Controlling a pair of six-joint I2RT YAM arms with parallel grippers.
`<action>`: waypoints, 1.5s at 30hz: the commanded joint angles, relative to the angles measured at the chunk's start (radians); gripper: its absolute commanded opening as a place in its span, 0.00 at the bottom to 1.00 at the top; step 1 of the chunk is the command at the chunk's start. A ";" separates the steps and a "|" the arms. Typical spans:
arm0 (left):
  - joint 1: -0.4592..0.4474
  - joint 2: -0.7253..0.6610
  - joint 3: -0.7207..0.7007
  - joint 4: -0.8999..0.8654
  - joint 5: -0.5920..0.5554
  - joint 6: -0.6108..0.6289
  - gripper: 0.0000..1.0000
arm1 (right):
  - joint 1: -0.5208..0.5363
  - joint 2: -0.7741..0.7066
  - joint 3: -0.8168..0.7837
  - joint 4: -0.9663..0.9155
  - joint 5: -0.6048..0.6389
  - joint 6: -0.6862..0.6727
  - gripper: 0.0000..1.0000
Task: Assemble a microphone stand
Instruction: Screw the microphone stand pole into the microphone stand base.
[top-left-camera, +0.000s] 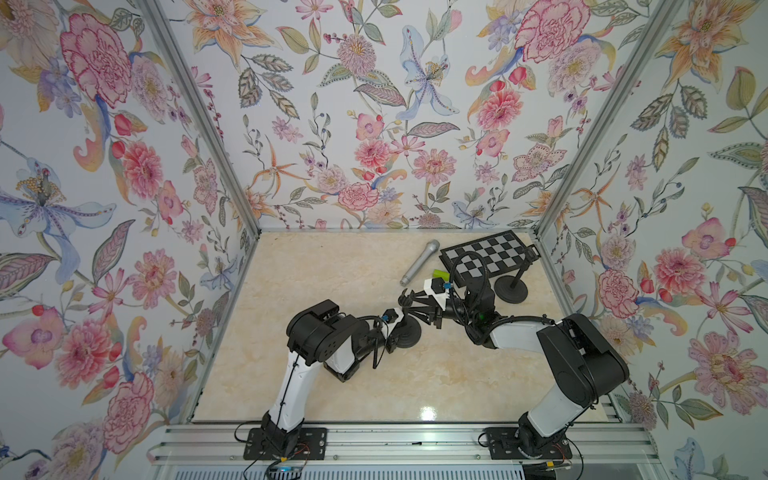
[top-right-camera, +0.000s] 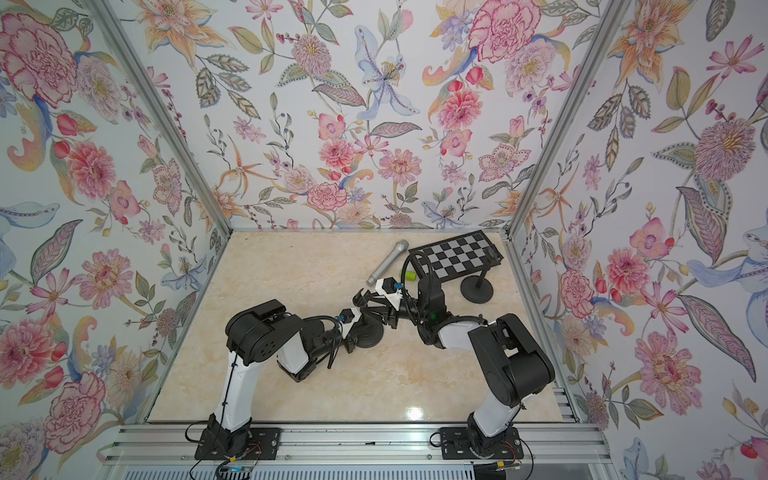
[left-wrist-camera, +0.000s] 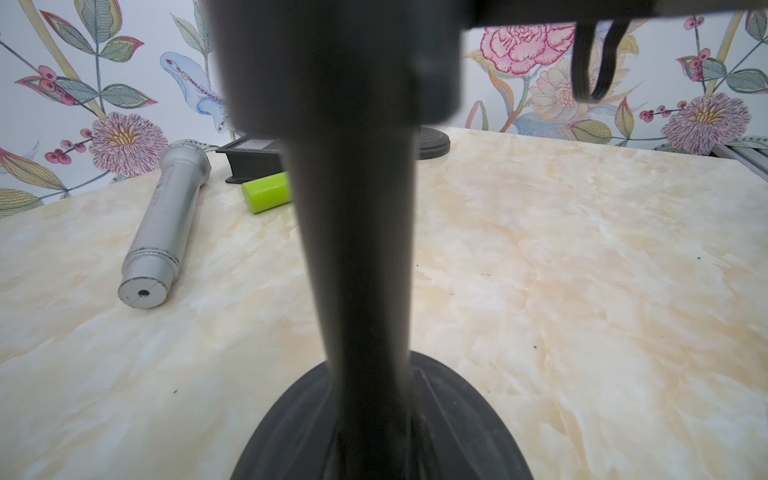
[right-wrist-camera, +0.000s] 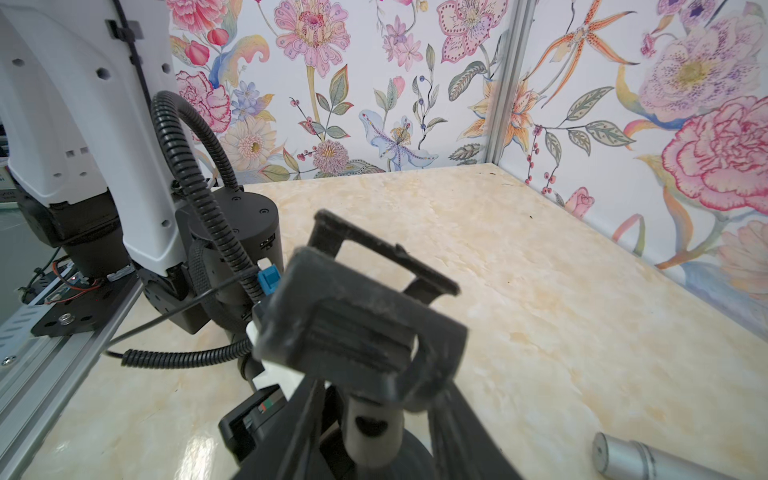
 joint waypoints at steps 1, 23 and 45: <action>0.009 0.074 -0.028 0.237 0.004 0.029 0.26 | 0.001 0.045 0.020 -0.002 -0.036 -0.020 0.37; 0.022 0.059 -0.034 0.237 -0.007 0.029 0.19 | 0.330 -0.019 -0.293 0.406 0.724 0.152 0.33; 0.027 0.054 -0.019 0.237 0.063 0.023 0.20 | -0.011 0.071 0.023 -0.025 -0.124 -0.027 0.28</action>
